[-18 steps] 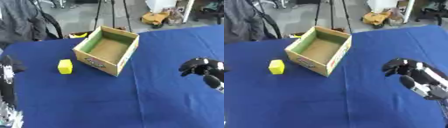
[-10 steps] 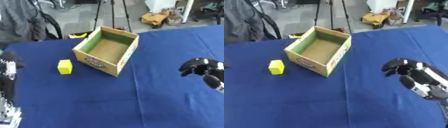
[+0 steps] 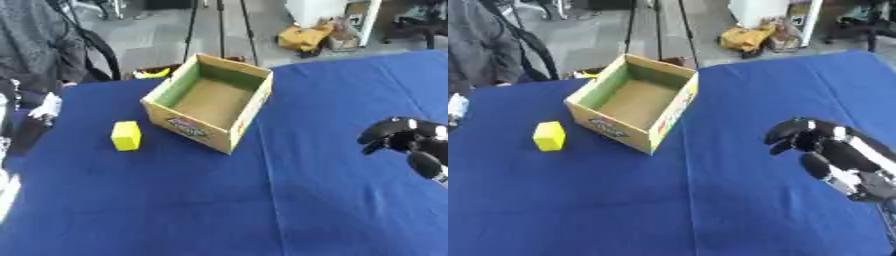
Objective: Pick up objects on the table and place them in the box.
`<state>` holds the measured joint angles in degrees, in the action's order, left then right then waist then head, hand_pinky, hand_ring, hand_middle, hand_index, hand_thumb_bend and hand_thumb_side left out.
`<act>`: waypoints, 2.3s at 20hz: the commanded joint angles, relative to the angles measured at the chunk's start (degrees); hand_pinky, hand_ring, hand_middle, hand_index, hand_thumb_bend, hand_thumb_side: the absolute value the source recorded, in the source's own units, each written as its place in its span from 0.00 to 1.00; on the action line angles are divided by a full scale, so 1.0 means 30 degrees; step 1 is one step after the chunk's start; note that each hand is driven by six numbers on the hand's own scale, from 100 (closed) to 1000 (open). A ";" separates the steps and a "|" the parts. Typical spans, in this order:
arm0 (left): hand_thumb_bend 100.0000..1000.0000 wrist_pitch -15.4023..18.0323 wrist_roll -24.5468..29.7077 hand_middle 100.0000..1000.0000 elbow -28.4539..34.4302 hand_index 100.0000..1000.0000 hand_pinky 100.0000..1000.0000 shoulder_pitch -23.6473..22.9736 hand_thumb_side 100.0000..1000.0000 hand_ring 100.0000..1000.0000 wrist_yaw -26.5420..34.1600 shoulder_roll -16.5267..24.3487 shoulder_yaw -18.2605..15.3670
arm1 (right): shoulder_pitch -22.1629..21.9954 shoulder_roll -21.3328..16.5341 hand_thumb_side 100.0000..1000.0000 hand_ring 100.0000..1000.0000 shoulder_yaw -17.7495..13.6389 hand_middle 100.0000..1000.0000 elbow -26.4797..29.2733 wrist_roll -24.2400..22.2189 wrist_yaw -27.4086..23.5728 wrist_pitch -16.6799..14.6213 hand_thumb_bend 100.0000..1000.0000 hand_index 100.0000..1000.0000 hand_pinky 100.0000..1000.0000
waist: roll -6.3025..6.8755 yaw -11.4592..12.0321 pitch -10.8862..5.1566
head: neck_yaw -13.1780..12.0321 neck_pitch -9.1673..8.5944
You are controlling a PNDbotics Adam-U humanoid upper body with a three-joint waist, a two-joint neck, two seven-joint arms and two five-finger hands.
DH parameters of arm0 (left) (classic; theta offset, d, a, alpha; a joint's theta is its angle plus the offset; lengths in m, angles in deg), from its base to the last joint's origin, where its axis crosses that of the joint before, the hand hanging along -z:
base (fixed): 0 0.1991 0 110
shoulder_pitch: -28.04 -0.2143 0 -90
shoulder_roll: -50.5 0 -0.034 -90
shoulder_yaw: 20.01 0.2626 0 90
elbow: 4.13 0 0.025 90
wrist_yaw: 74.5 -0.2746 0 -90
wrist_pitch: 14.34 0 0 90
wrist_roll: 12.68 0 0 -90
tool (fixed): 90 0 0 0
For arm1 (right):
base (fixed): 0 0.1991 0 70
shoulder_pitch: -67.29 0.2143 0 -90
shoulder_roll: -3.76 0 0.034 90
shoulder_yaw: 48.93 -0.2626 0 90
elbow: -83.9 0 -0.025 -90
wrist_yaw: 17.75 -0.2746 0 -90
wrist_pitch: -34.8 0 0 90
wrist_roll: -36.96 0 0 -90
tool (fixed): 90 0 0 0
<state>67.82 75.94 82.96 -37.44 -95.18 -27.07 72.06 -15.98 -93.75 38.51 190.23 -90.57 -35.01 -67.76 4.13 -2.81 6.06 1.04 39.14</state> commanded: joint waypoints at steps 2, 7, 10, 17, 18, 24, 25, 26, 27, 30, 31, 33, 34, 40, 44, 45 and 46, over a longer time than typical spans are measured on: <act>0.36 -0.0214 0.5104 0.58 -0.2261 0.77 0.66 0.2157 0.48 0.56 -0.2914 0.2120 0.0420 | 0.0162 -0.0445 0.53 0.76 0.0029 0.71 0.0263 -0.0145 -0.0139 -0.0026 0.22 0.77 0.69 | 0.0011 -0.0111 -0.0282 | -0.0083 -0.0181; 0.50 0.1382 1.0068 0.61 -0.6213 0.78 0.67 0.5332 0.37 0.61 -0.6828 0.2021 0.1157 | 0.0195 -0.0553 0.53 0.76 0.0163 0.71 0.0247 -0.0309 -0.0125 -0.0020 0.21 0.77 0.69 | 0.0142 -0.0504 -0.0304 | -0.0177 -0.0189; 0.54 0.2457 1.1753 0.62 -0.8252 0.78 0.68 0.6655 0.36 0.63 -0.8242 0.1366 0.1284 | 0.0238 -0.0606 0.53 0.76 0.0227 0.71 0.0252 -0.0381 -0.0128 -0.0032 0.21 0.77 0.69 | 0.0193 -0.0720 -0.0289 | -0.0188 -0.0191; 0.64 0.4355 1.2815 0.65 -1.0484 0.80 0.71 0.7999 0.35 0.67 -1.0342 0.0111 0.1229 | 0.0339 -0.0662 0.54 0.76 0.0333 0.71 0.0231 -0.0542 -0.0082 0.0016 0.21 0.77 0.69 | 0.0375 -0.1095 -0.0232 | -0.0316 -0.0294; 0.64 0.4542 1.2932 0.65 -1.0594 0.80 0.71 0.8054 0.35 0.67 -1.0560 0.0000 0.1259 | 0.0353 -0.0667 0.54 0.76 0.0343 0.71 0.0230 -0.0558 -0.0071 0.0019 0.21 0.77 0.69 | 0.0397 -0.1122 -0.0227 | -0.0329 -0.0289; 0.60 0.4906 1.2502 0.64 -1.1128 0.80 0.71 0.7981 0.33 0.66 -1.1322 -0.0520 0.1169 | 0.0383 -0.0637 0.54 0.76 0.0338 0.71 0.0209 -0.0607 -0.0044 0.0042 0.21 0.77 0.69 | 0.0436 -0.1245 -0.0192 | -0.0377 -0.0347; 0.59 0.4888 1.2255 0.64 -1.1213 0.80 0.71 0.7948 0.33 0.66 -1.1440 -0.0590 0.1167 | 0.0381 -0.0632 0.54 0.76 0.0333 0.71 0.0208 -0.0605 -0.0035 0.0041 0.21 0.77 0.69 | 0.0438 -0.1254 -0.0186 | -0.0379 -0.0353; 0.57 0.4843 1.1981 0.64 -1.1313 0.79 0.71 0.7913 0.32 0.66 -1.1558 -0.0685 0.1157 | 0.0389 -0.0623 0.54 0.76 0.0333 0.71 0.0208 -0.0606 -0.0032 0.0044 0.21 0.77 0.69 | 0.0441 -0.1259 -0.0177 | -0.0380 -0.0355; 0.56 0.4808 1.1694 0.64 -1.1418 0.79 0.71 0.7881 0.32 0.66 -1.1667 -0.0771 0.1158 | 0.0404 -0.0614 0.54 0.76 0.0338 0.71 0.0208 -0.0613 -0.0034 0.0050 0.21 0.77 0.69 | 0.0443 -0.1262 -0.0168 | -0.0388 -0.0358; 0.54 0.4767 1.1048 0.64 -1.1738 0.79 0.71 0.7786 0.31 0.66 -1.1987 -0.1025 0.1178 | 0.0443 -0.0592 0.54 0.76 0.0348 0.71 0.0212 -0.0652 -0.0022 0.0065 0.21 0.77 0.69 | 0.0457 -0.1291 -0.0105 | -0.0427 -0.0405; 0.54 0.4760 1.0871 0.64 -1.1807 0.79 0.71 0.7765 0.30 0.66 -1.2095 -0.1089 0.1180 | 0.0441 -0.0589 0.54 0.76 0.0343 0.71 0.0213 -0.0656 -0.0006 0.0063 0.21 0.77 0.69 | 0.0462 -0.1299 -0.0088 | -0.0434 -0.0417; 0.53 0.4750 1.0504 0.64 -1.1869 0.80 0.72 0.7740 0.30 0.67 -1.2392 -0.1200 0.1205 | 0.0458 -0.0587 0.54 0.76 0.0335 0.71 0.0220 -0.0655 0.0020 0.0059 0.21 0.77 0.69 | 0.0483 -0.1333 -0.0037 | -0.0462 -0.0451; 0.51 0.4744 1.0268 0.64 -1.1877 0.80 0.72 0.7726 0.30 0.67 -1.2531 -0.1267 0.1206 | 0.0479 -0.0580 0.54 0.76 0.0339 0.71 0.0225 -0.0662 0.0024 0.0058 0.21 0.77 0.69 | 0.0487 -0.1346 -0.0012 | -0.0461 -0.0475; 0.49 0.4795 0.8865 0.65 -1.1916 0.80 0.73 0.7667 0.28 0.68 -1.3249 -0.1528 0.1278 | 0.0514 -0.0559 0.54 0.76 0.0325 0.71 0.0235 -0.0668 0.0031 0.0046 0.21 0.77 0.69 | 0.0480 -0.1401 0.0054 | -0.0464 -0.0537; 0.47 0.4942 0.8405 0.65 -1.2119 0.80 0.73 0.7585 0.28 0.67 -1.3294 -0.1691 0.1296 | 0.0542 -0.0544 0.54 0.76 0.0337 0.71 0.0234 -0.0700 0.0030 0.0055 0.21 0.77 0.69 | 0.0488 -0.1460 0.0077 | -0.0471 -0.0557; 0.47 0.4999 0.8413 0.64 -1.2173 0.80 0.73 0.7563 0.28 0.67 -1.3248 -0.1713 0.1308 | 0.0543 -0.0546 0.54 0.76 0.0333 0.71 0.0235 -0.0701 0.0033 0.0052 0.21 0.77 0.69 | 0.0489 -0.1476 0.0083 | -0.0479 -0.0561; 0.47 0.5054 0.8473 0.64 -1.2233 0.80 0.73 0.7534 0.28 0.67 -1.3195 -0.1728 0.1322 | 0.0551 -0.0551 0.54 0.76 0.0330 0.71 0.0238 -0.0698 0.0032 0.0046 0.21 0.77 0.69 | 0.0491 -0.1497 0.0093 | -0.0489 -0.0570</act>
<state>82.79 101.62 45.93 -15.62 -134.83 -33.33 76.12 -15.11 -94.27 39.72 190.23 -92.57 -34.95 -67.51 5.85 -7.33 6.93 -0.28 38.14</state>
